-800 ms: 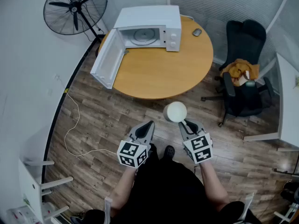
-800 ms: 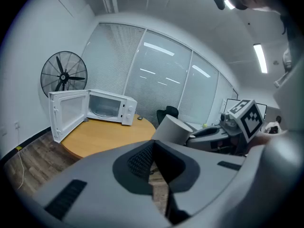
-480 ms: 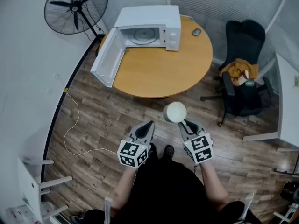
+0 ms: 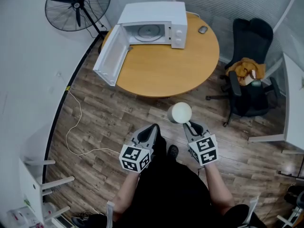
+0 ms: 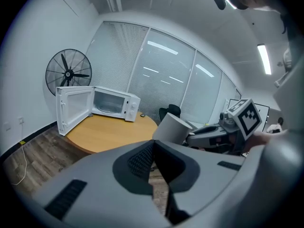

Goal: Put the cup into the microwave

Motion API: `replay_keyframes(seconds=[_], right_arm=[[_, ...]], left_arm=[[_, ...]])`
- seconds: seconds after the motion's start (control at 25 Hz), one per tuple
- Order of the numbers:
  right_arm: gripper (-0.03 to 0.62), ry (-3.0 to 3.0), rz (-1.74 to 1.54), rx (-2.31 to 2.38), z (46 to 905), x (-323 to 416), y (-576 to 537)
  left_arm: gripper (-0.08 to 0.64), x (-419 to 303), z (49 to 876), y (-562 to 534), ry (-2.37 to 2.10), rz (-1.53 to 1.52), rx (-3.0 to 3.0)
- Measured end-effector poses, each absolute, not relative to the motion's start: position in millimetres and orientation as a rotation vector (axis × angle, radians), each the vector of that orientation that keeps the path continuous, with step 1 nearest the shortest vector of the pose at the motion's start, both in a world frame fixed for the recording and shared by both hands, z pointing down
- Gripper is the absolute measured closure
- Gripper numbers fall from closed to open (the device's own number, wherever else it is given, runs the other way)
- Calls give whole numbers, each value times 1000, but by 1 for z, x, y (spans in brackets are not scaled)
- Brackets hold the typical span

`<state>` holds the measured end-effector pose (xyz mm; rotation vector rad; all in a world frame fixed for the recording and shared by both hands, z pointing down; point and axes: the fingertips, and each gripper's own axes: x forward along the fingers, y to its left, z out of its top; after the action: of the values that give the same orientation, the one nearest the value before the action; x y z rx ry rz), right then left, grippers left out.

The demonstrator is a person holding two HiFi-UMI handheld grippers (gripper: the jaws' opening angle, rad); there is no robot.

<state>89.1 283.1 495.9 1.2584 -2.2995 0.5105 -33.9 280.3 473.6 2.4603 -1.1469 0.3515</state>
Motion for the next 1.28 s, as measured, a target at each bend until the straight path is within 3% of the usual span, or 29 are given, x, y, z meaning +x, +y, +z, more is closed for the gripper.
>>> replay_keyframes(seconds=[1.28], right_arm=[[535,-2198,521,1341,489,46,80]], left_arm=[[565,-69,465,56,-1040,272,2502]])
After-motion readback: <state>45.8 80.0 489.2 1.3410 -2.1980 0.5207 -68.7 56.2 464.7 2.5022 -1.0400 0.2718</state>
